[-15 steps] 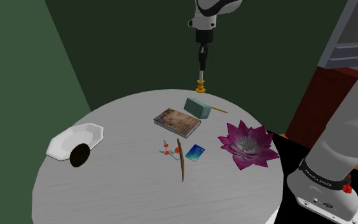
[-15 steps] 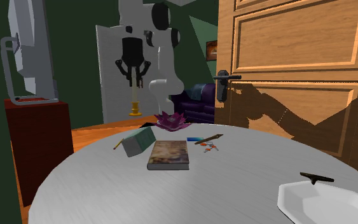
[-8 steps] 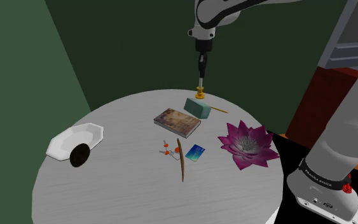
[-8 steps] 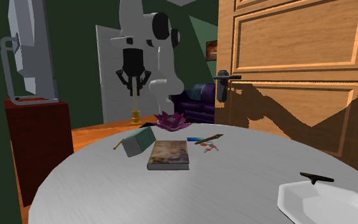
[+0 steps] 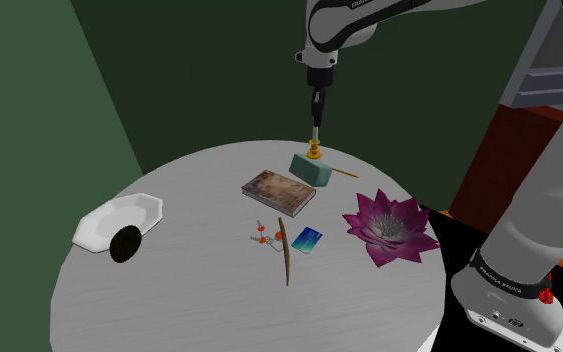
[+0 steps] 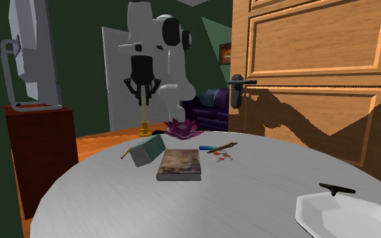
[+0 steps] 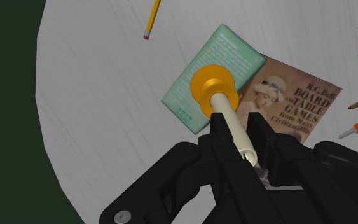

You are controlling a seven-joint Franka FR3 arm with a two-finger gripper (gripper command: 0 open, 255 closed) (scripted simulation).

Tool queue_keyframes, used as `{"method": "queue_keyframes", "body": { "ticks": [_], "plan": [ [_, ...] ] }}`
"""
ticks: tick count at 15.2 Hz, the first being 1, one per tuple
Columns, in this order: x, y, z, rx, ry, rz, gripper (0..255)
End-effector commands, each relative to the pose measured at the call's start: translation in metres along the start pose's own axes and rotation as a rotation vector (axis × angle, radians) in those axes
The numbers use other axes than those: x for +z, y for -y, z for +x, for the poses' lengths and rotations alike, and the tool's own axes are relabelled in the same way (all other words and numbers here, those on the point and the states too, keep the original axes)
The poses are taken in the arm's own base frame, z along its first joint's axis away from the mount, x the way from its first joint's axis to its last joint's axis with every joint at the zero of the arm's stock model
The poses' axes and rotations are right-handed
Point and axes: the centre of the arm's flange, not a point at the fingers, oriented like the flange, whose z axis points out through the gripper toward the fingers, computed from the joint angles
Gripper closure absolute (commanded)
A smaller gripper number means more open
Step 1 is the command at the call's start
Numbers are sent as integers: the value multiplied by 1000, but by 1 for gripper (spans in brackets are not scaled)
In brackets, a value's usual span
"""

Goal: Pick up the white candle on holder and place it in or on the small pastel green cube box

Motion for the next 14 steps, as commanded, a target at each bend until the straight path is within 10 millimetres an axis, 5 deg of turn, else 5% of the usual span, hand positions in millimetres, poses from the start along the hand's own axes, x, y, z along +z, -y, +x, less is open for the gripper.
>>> {"method": "queue_keyframes", "body": {
  "ticks": [1, 2, 7, 11, 14],
  "plan": [
    [0, 0, 0, 0, 0, 0, 255],
    [0, 0, 0, 0, 0, 0, 0],
    [0, 0, 0, 0, 0, 0, 0],
    [-50, 0, 0, 0, 0, 0, 0],
    [-50, 0, 0, 0, 0, 0, 0]
  ]
}}
